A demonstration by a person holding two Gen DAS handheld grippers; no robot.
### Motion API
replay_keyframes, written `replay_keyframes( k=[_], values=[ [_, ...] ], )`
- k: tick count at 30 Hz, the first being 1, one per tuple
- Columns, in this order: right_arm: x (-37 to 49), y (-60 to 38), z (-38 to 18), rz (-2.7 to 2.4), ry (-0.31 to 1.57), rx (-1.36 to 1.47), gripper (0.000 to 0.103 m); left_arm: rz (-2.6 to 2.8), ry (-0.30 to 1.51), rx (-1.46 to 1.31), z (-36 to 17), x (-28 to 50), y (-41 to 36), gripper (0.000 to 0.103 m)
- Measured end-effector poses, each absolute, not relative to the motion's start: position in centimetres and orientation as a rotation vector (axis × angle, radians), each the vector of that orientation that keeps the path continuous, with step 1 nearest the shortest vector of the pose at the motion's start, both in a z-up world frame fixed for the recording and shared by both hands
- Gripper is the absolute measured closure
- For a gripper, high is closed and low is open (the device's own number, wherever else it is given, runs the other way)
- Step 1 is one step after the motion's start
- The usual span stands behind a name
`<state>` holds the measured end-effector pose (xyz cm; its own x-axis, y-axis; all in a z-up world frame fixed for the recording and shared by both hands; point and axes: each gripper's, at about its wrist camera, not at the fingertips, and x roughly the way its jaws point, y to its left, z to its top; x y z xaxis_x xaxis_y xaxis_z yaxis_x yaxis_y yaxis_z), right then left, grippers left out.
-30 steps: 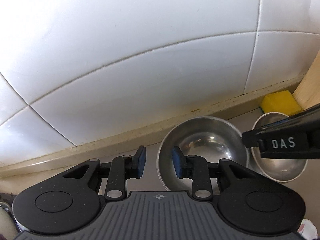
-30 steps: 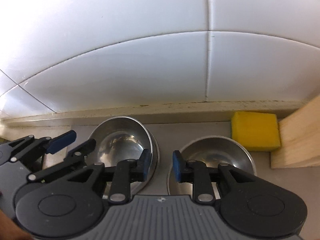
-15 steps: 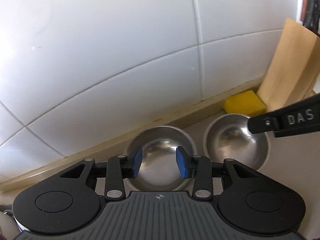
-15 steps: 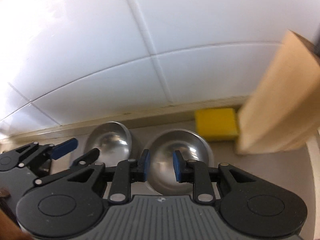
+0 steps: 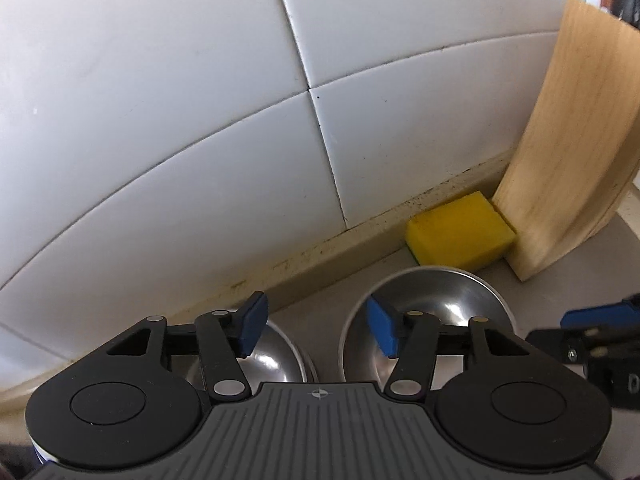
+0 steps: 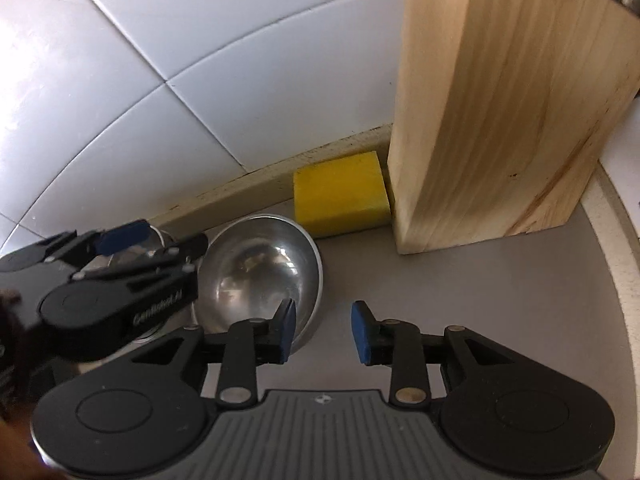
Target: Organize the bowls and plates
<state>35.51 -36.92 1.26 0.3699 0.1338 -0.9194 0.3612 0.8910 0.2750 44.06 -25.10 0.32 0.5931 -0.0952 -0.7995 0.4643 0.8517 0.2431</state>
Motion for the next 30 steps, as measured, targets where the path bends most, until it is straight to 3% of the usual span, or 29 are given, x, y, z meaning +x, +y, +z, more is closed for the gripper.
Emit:
replay_keyframes(
  k=[3,11,13,15,18,30],
  values=[
    [35.9,-37.2,0.4,-0.149,1.194,0.514,0.082,-0.339,0.874,0.476,-0.2,44.7,-25.3,0.037],
    [36.5,-37.3,-1.3,-0.153,1.21,0.529,0.081,-0.431,0.951,0.425,-2.1,45.5,-25.3,0.039],
    [36.5,-37.5,-1.5,-0.151,1.208,0.55,0.081,-0.443,0.974,0.435,-2.6,45.6,-25.6,0.042],
    [36.3,-37.7,-1.8,-0.142,1.204,0.596,0.081,-0.462,1.012,0.425,-3.1,45.6,-26.0,0.063],
    [36.0,-37.5,-2.4,-0.133,1.207,0.615,0.082,-0.463,1.032,0.465,-3.6,44.8,-26.1,0.066],
    [35.9,-36.7,-3.1,-0.133,1.224,0.574,0.1,-0.463,1.015,0.498,-4.1,42.2,-26.3,0.065]
  ],
)
